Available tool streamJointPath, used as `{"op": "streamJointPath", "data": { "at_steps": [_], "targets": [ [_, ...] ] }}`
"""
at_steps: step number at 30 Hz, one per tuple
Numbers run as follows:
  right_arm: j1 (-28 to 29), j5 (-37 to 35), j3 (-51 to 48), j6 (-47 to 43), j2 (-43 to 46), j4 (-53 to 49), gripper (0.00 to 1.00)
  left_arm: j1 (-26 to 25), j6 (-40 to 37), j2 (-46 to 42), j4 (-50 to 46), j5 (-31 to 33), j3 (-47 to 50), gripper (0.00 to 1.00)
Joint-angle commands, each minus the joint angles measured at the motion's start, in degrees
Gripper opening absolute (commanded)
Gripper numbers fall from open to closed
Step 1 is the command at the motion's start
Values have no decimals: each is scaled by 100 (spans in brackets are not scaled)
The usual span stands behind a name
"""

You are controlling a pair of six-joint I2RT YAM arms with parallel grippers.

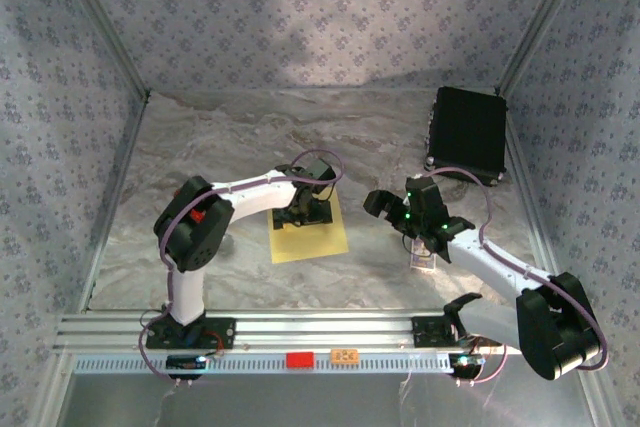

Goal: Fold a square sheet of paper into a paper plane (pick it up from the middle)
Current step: First fold the square sheet of paper in half at the center of the table.

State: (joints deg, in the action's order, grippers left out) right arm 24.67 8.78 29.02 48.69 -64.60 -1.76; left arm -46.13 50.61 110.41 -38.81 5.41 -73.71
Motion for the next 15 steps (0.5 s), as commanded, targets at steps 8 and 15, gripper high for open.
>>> {"op": "streamJointPath", "data": {
  "at_steps": [8, 15],
  "targets": [
    [1, -122, -63, 71, 26, -92, 99, -12, -50, 446, -39, -154, 313, 100],
    [-3, -121, -45, 71, 17, -100, 99, -32, -103, 446, 120, -138, 279, 98]
  ]
}}
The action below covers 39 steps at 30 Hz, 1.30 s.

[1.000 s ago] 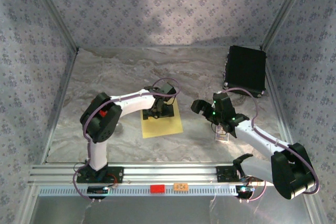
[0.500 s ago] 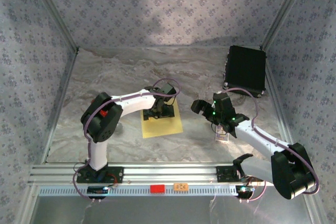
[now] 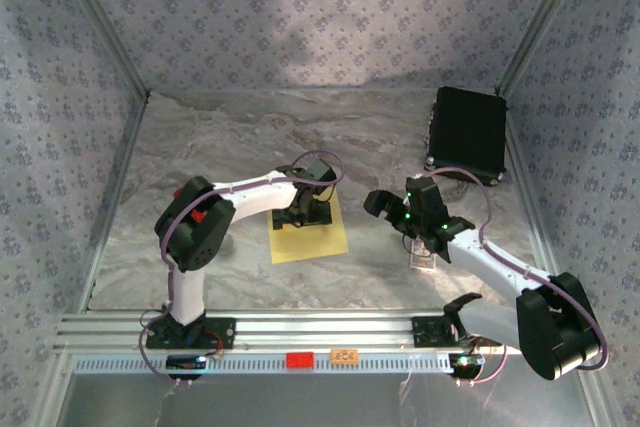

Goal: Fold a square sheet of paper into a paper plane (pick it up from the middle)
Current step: First fold the square sheet of paper in half at the center of the table.

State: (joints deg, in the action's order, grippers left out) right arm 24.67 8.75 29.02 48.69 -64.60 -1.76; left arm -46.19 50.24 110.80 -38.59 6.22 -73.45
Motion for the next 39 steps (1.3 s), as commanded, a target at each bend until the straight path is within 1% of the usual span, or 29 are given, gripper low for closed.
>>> {"op": "streamJointPath", "data": {
  "at_steps": [1, 4, 15, 19, 31, 39],
  "targets": [
    [-5, -119, -38, 75, 13, -100, 99, -36, -61, 411, 97, -218, 252, 98],
    [1, -117, -40, 77, 17, -100, 99, -51, -95, 416, 112, -225, 232, 96],
    [4, -121, -32, 88, 35, -107, 99, -91, -164, 373, 97, -198, 186, 94],
    [3, -130, -27, 87, 40, -113, 99, -88, -188, 356, 132, -231, 193, 92],
    [4, -121, -19, 89, 26, -107, 99, -99, -268, 179, 192, -211, 182, 91],
    [5, -128, -26, 88, 35, -123, 99, -101, -295, 5, 388, -274, 292, 86]
  ]
}}
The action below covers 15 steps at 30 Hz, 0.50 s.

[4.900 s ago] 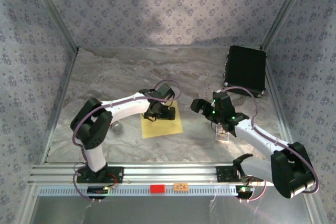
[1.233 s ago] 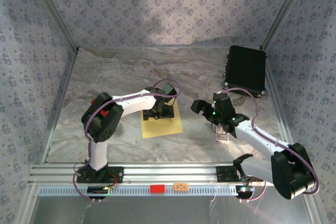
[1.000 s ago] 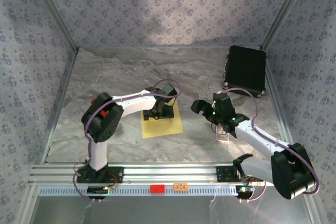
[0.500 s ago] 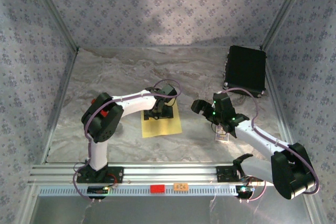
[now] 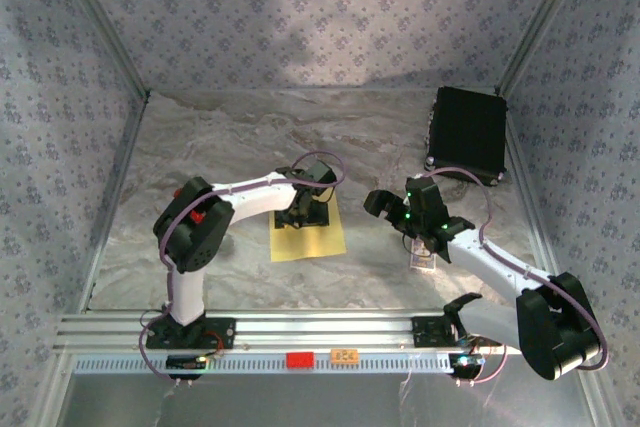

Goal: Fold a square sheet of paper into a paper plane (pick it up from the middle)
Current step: First fold the square sheet of paper in half at the center of the table.

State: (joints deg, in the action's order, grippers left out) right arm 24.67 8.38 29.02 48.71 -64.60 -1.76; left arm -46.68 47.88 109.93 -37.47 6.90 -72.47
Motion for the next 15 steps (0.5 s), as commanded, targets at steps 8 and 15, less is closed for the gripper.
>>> {"op": "streamJointPath", "data": {
  "at_steps": [8, 15],
  "targets": [
    [11, -126, -35, 94, 88, -147, 99, -60, -79, -232, 481, -230, 364, 79],
    [5, -126, -27, 98, 76, -136, 99, -59, -143, -393, 662, -285, 531, 65]
  ]
}}
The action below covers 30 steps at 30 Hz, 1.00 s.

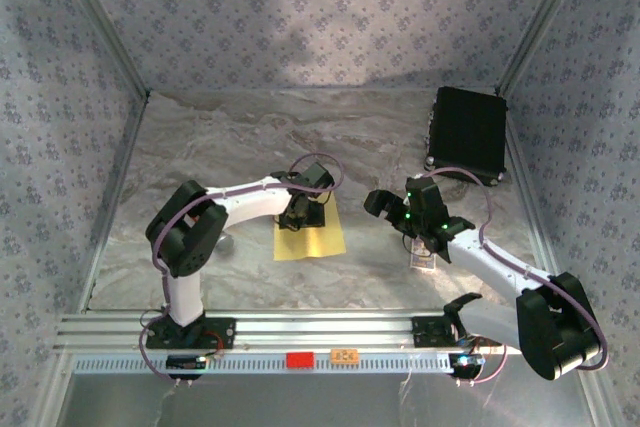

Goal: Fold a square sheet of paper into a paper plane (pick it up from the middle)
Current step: First fold the square sheet of paper in half at the center of the table.

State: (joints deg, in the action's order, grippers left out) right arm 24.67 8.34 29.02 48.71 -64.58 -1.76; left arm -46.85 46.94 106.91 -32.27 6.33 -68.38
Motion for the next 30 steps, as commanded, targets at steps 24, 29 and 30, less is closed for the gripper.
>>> {"op": "streamJointPath", "data": {
  "at_steps": [24, 29, 30],
  "targets": [
    [9, -267, -105, 224, 463, -276, 99, 651, 237, -1576, 3345, -3046, 1376, 41],
    [1, -248, -172, 263, 542, -149, 99, 896, 685, -1263, 4634, -4152, 1717, 41],
    [5, -230, -183, 255, 550, -124, 99, 913, 758, -1190, 4748, -4228, 1767, 41]
  ]
}}
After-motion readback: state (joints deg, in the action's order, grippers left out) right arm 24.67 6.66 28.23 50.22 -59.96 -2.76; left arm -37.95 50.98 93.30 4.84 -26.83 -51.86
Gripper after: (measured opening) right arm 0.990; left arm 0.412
